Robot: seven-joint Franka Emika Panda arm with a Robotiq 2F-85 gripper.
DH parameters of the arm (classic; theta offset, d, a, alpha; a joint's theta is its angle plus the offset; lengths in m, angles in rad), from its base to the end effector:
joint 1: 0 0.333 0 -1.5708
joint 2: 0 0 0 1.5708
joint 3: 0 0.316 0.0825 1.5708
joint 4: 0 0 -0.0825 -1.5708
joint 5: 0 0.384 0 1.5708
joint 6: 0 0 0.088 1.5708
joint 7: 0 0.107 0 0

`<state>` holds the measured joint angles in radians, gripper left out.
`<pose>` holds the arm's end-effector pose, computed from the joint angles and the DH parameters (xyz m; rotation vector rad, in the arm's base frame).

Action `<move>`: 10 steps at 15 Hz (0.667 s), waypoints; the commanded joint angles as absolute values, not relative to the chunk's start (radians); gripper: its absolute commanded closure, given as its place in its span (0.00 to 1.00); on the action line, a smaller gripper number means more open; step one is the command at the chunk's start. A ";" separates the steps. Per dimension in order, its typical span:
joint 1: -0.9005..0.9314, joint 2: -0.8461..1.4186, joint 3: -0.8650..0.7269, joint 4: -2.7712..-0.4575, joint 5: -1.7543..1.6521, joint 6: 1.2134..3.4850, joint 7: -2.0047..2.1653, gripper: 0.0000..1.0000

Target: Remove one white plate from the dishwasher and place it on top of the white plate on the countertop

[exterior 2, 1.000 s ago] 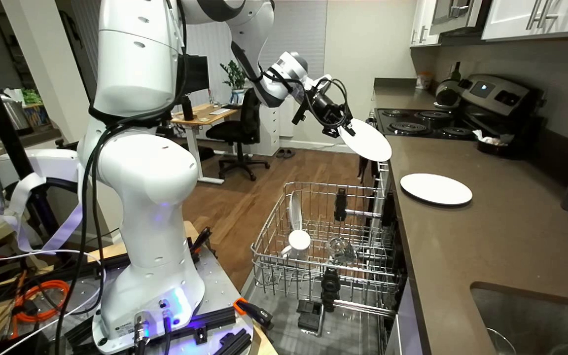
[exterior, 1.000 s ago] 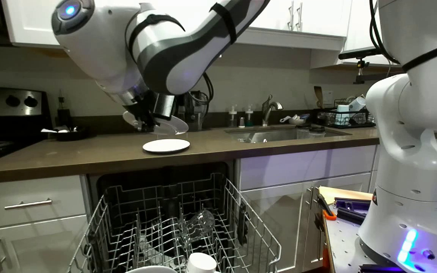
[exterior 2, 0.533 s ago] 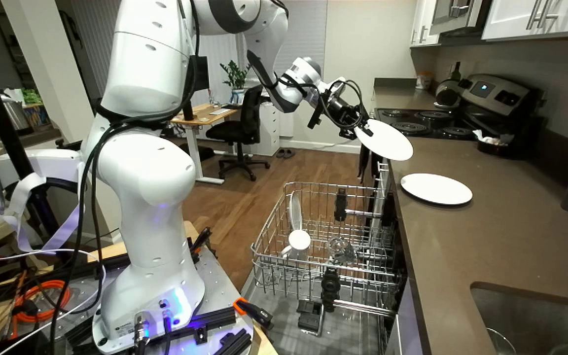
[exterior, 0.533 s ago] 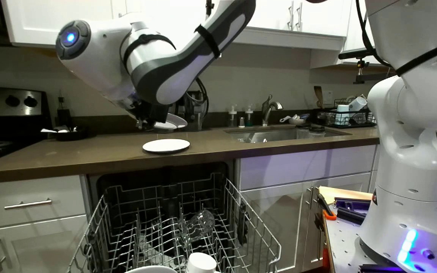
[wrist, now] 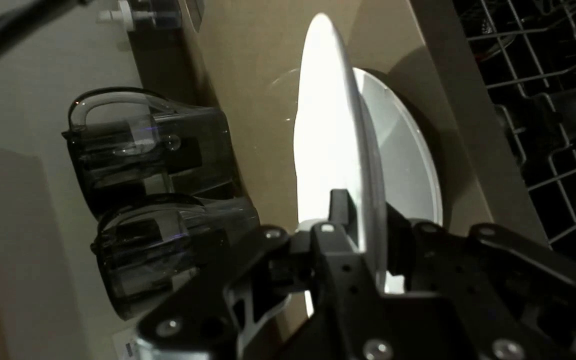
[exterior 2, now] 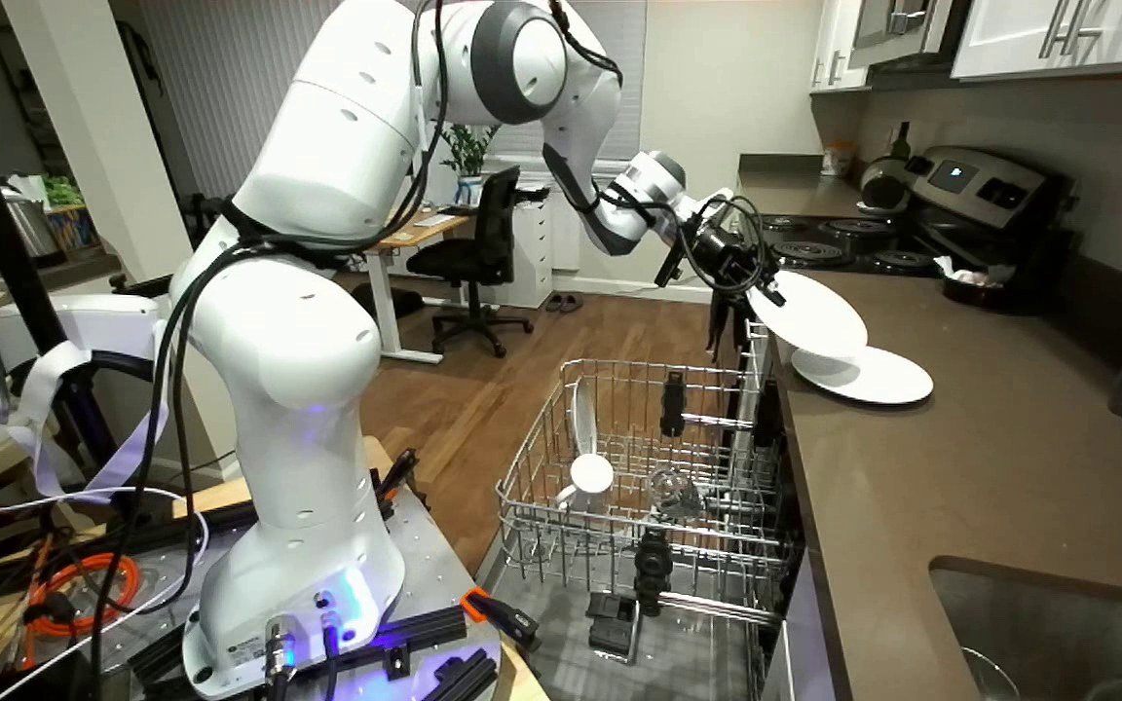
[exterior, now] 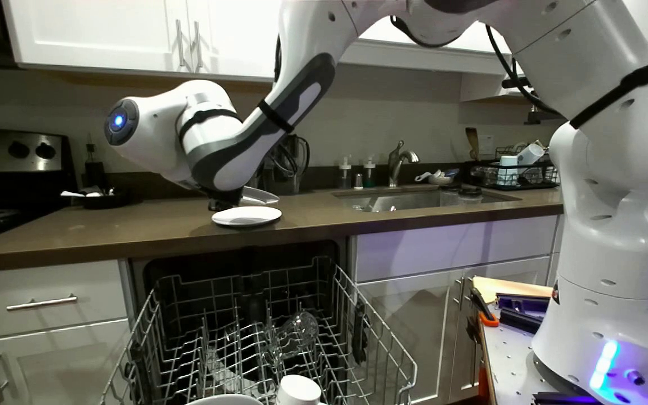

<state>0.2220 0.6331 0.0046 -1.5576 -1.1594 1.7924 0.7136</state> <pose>0.6833 0.0770 0.2916 2.0396 0.0458 0.1881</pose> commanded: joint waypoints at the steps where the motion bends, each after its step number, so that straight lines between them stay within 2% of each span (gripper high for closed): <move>1: 0.205 0.717 -0.017 -1.442 -1.182 1.779 0.706 0.94; 10: 0.156 0.857 -0.051 -1.273 -1.153 1.809 0.685 0.94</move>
